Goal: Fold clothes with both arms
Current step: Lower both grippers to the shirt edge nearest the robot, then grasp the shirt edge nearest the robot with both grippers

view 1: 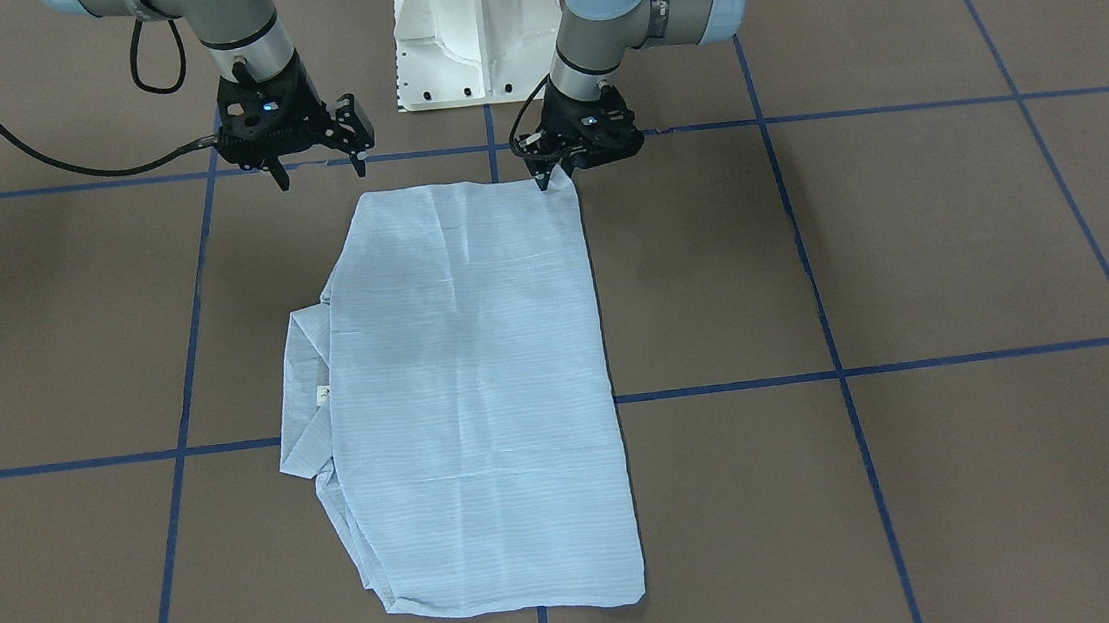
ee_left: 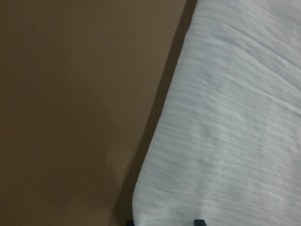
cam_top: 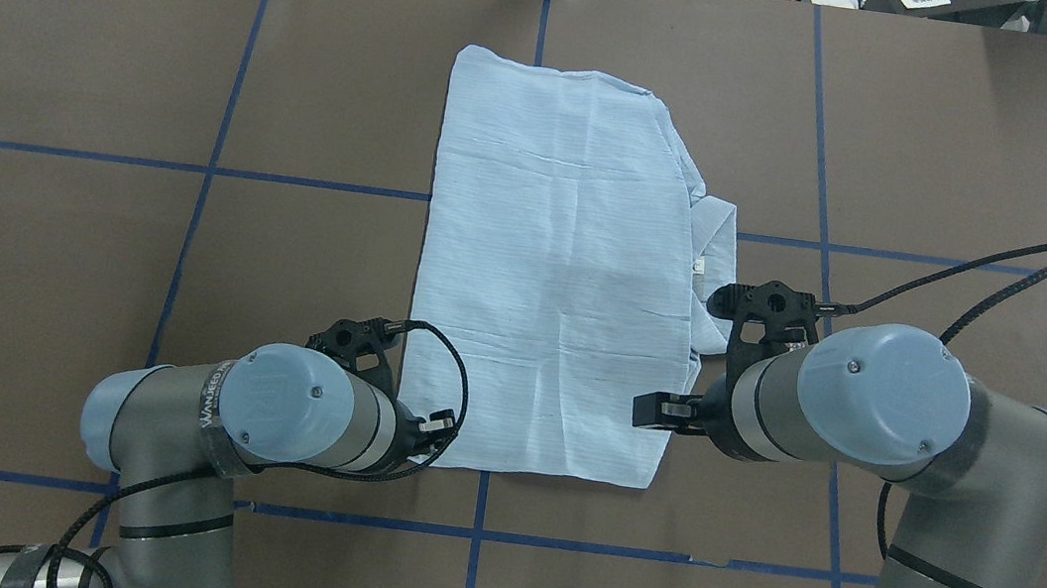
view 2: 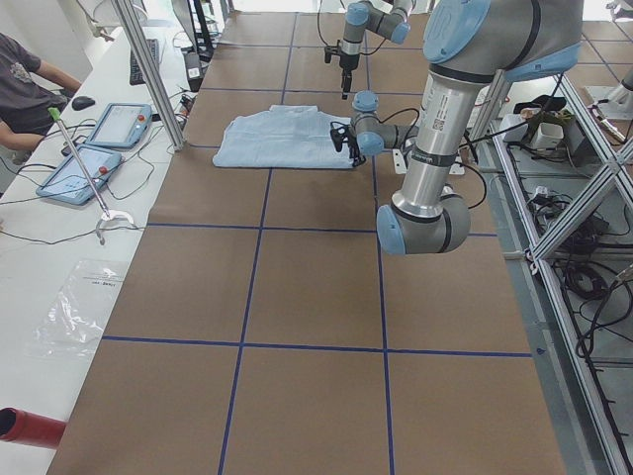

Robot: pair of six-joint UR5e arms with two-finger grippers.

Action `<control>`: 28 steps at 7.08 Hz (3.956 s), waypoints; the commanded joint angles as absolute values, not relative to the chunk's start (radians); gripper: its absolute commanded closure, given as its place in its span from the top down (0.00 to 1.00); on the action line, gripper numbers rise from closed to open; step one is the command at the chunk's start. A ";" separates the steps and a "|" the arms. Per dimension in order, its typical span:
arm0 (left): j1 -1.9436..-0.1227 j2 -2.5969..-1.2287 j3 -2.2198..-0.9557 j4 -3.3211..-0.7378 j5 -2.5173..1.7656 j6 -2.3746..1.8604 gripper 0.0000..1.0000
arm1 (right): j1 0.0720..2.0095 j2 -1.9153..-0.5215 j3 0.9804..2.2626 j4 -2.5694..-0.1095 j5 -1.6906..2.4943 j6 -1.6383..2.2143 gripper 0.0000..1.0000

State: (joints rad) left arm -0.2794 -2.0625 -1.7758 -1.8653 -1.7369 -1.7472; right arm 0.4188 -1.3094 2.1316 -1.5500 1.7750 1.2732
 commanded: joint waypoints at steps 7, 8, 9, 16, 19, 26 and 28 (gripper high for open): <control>-0.319 -2.069 -1.798 -1.865 -1.744 -1.744 0.00 | 0.324 -1.195 2.032 -1.562 1.721 1.680 1.00; -0.319 -2.069 -1.798 -1.865 -1.744 -1.744 0.00 | 0.324 -1.181 1.995 -1.563 1.718 1.740 1.00; -0.319 -2.071 -1.798 -1.865 -1.744 -1.744 0.00 | 0.324 -1.177 1.956 -1.565 1.715 1.785 1.00; -0.319 -2.069 -1.798 -1.865 -1.744 -1.744 0.00 | 0.272 -1.178 1.882 -1.565 1.717 1.875 1.00; -0.319 -2.069 -1.798 -1.865 -1.743 -1.744 0.00 | 0.270 -1.173 1.867 -1.559 1.715 1.876 0.98; -0.319 -2.068 -1.798 -1.865 -1.741 -1.746 0.00 | 0.284 -1.166 1.879 -1.551 1.717 1.875 0.00; -0.319 -2.069 -1.798 -1.865 -1.741 -1.746 0.00 | 0.299 -1.141 1.879 -1.551 1.724 1.875 0.00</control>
State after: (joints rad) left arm -0.3191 -2.0681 -1.7979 -1.8653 -1.7411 -1.7457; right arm 0.2913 -1.1518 1.8784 -1.5512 1.7194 1.8743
